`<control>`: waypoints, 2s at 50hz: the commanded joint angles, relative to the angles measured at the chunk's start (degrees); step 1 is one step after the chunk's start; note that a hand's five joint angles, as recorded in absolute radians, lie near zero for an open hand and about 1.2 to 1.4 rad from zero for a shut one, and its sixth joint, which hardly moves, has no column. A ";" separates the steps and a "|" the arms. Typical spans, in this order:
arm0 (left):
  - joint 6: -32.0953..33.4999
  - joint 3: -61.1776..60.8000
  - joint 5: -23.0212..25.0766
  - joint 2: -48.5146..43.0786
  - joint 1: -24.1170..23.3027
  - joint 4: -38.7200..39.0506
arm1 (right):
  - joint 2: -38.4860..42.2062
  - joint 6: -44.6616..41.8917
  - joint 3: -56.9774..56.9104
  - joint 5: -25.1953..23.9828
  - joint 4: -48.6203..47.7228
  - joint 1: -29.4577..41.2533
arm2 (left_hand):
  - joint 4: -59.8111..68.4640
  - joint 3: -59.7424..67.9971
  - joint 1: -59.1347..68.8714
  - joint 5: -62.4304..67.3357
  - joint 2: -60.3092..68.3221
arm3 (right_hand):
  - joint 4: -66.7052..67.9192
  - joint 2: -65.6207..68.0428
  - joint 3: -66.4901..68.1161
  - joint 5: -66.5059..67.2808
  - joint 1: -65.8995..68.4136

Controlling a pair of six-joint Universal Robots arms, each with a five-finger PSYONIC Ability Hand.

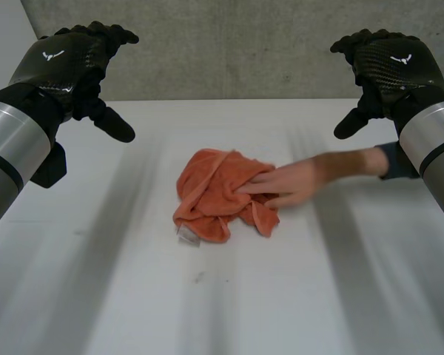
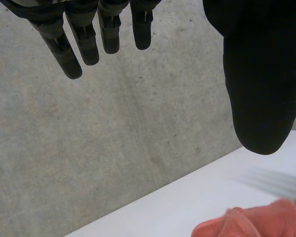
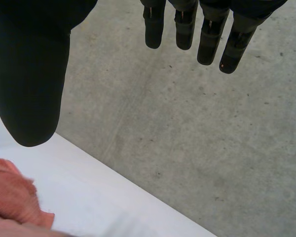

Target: Fold the laundry

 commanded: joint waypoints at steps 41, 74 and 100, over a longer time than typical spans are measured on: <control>-17.22 2.96 -5.80 -25.20 -3.25 0.89 | 18.96 -7.12 -4.93 -15.27 -0.96 2.63 | 0.39 0.05 0.35 -0.11 0.60 | -3.25 -2.73 -2.19 -3.23 -0.95; -7.21 12.98 -11.95 -39.82 -5.62 15.92 | 27.88 -11.26 -20.93 -6.93 -14.06 9.67 | 67.82 67.48 67.78 67.33 68.03 | 66.75 67.27 67.81 66.77 69.05; -5.45 0.78 -5.19 -8.26 -3.08 20.84 | 7.91 -32.35 -11.00 -7.72 40.44 4.40 | 67.82 67.48 67.78 67.33 68.03 | -3.25 -2.73 -2.19 -3.23 -0.95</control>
